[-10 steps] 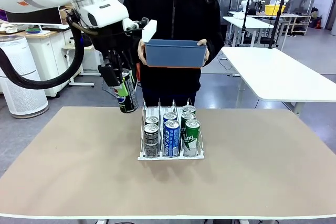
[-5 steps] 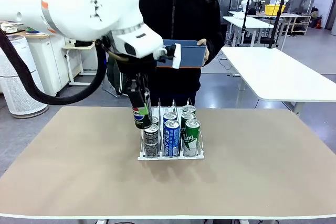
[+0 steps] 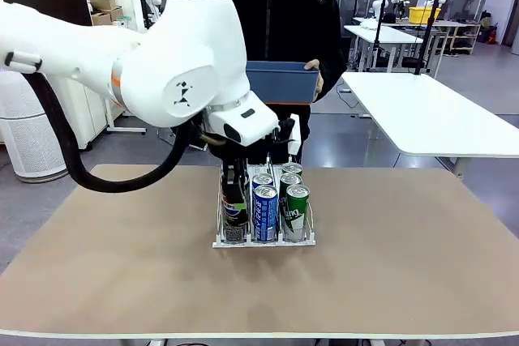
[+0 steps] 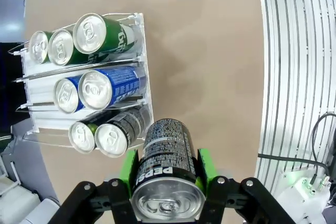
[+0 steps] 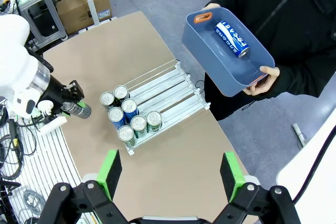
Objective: Fill the beverage cans into the dispenser.
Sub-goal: Place the picked Pepsi coke in the line of the Automatic Can Dispenser with the same cans.
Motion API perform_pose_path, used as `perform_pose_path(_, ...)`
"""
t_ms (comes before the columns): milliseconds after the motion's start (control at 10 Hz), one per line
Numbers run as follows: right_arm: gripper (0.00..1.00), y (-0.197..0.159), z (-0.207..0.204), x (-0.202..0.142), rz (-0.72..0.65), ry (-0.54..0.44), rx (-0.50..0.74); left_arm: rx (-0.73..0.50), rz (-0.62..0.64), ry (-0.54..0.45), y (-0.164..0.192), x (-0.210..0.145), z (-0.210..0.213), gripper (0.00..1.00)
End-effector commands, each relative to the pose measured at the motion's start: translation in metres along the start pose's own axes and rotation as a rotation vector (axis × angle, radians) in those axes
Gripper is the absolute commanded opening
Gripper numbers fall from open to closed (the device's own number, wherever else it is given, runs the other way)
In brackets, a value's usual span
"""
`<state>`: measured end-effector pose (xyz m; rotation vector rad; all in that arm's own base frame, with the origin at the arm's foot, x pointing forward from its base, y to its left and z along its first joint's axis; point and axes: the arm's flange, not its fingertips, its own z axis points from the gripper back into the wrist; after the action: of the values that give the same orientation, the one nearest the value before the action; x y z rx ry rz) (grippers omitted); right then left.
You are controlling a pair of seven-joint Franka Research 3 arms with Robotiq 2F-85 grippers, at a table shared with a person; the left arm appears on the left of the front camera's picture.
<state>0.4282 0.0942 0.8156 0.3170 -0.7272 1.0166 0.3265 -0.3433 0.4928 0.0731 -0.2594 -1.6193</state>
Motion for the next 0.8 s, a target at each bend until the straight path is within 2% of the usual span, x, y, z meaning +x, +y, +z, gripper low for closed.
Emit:
perform_pose_path(0,1.0,0.0,0.0,0.0,-0.01,-0.007,0.003,-0.014,-0.014,-0.009,0.006,-0.01,-0.013,0.58)
perform_pose_path(200,1.0,0.0,0.0,0.0,-0.01,-0.007,0.003,-0.086,-0.053,0.012,0.01,-0.014,-0.016,0.58)
perform_pose_path(300,1.0,0.0,0.0,0.0,-0.01,-0.007,0.003,-0.03,0.002,0.009,0.006,-0.006,-0.019,0.58)
perform_pose_path(700,1.0,0.0,0.0,0.0,-0.01,-0.007,0.003,-0.029,-0.016,0.055,0.013,-0.015,-0.039,0.58)
